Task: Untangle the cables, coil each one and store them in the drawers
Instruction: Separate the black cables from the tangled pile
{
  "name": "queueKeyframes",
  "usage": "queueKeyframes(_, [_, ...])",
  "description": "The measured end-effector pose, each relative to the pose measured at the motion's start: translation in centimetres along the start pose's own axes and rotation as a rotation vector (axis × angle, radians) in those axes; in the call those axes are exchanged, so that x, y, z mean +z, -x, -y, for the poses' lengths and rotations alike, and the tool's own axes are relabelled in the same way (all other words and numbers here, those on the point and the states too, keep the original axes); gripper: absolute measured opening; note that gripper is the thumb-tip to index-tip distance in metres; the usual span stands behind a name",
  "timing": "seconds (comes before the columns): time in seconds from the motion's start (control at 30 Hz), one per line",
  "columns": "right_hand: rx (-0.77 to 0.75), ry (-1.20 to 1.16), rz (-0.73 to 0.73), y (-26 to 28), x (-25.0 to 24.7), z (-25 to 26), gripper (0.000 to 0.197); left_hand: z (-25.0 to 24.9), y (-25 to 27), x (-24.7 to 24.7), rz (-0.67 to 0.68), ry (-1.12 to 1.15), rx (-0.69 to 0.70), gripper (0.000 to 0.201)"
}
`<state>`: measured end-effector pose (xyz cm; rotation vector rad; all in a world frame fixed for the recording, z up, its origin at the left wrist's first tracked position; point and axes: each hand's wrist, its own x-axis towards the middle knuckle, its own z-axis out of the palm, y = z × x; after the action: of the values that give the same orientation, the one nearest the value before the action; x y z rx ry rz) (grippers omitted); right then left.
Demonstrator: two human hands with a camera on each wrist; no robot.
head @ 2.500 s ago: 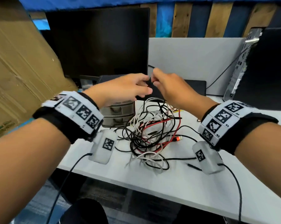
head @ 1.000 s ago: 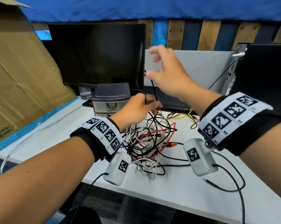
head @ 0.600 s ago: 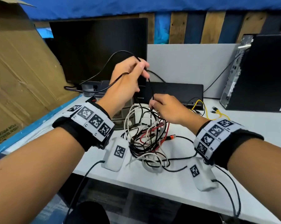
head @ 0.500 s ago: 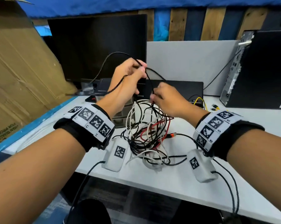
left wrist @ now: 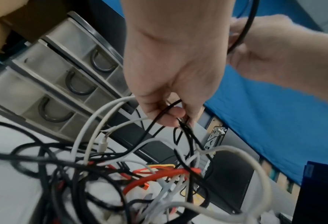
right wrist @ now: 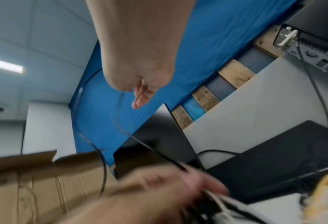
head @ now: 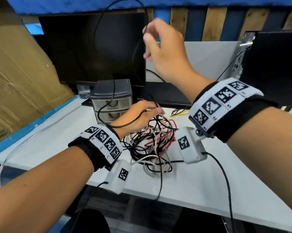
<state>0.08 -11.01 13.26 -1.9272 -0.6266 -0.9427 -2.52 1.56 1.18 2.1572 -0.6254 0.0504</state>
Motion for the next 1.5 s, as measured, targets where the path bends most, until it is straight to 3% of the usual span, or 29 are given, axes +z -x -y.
queueKeyframes(0.1, [0.216, 0.097, 0.104, 2.9, 1.1, -2.6, 0.027, -1.3, -0.4, -1.5, -0.129, 0.042, 0.077, 0.028])
queueKeyframes(0.23, [0.581, -0.135, 0.376, 7.4, 1.3, -4.6, 0.016, -2.1, -1.5, -3.3, -0.468, 0.18, 0.02, 0.023])
queueKeyframes(0.33, [0.532, -0.15, 0.53, 9.4, 1.1, -5.0, 0.018, -2.8, -2.0, -4.1, -0.535, 0.281, 0.036, 0.023])
queueKeyframes(0.47, [0.483, -0.05, 0.516, 8.9, 1.0, -5.5, 0.029, -3.8, -2.2, -4.9, -0.571, 0.319, 0.075, 0.026])
queueKeyframes(0.53, [0.469, -0.027, 0.432, 8.0, 1.0, -5.4, 0.028, -3.7, -2.4, -4.8, -0.543, 0.344, 0.039, 0.026])
queueKeyframes(0.67, [0.291, 0.066, 0.091, 5.7, 1.1, -4.8, 0.024, -2.8, -1.6, -3.4, -0.378, 0.333, -0.059, 0.019])
queueKeyframes(0.83, [0.157, 0.081, -0.094, 3.6, 0.6, -3.6, 0.025, -2.3, 0.3, -1.3, -0.16, 0.243, 0.025, 0.058])
queueKeyframes(1.03, [0.17, 0.029, -0.387, 1.6, -2.0, -4.1, 0.023, -3.2, 1.2, -2.1, -0.237, 0.278, 0.154, 0.05])
queueKeyframes(1.1, [0.161, 0.016, -0.456, 1.2, -3.2, -4.0, 0.021, -3.1, 1.5, -2.1, -0.244, 0.293, 0.085, 0.053])
queueKeyframes(1.17, [0.193, 0.032, -0.469, 0.9, -4.3, -4.4, 0.02, -2.9, 1.7, -2.5, -0.177, 0.285, -0.018, 0.042])
queueKeyframes(1.3, [0.349, 0.184, -0.265, 1.8, -5.8, -6.9, 0.028, -3.0, 2.3, -4.8, -0.047, -0.021, -0.019, 0.026])
queueKeyframes(1.5, [0.61, 0.149, 0.216, 6.9, -4.8, -8.4, 0.025, -5.7, 1.6, -8.2, -0.17, 0.256, 0.055, 0.026])
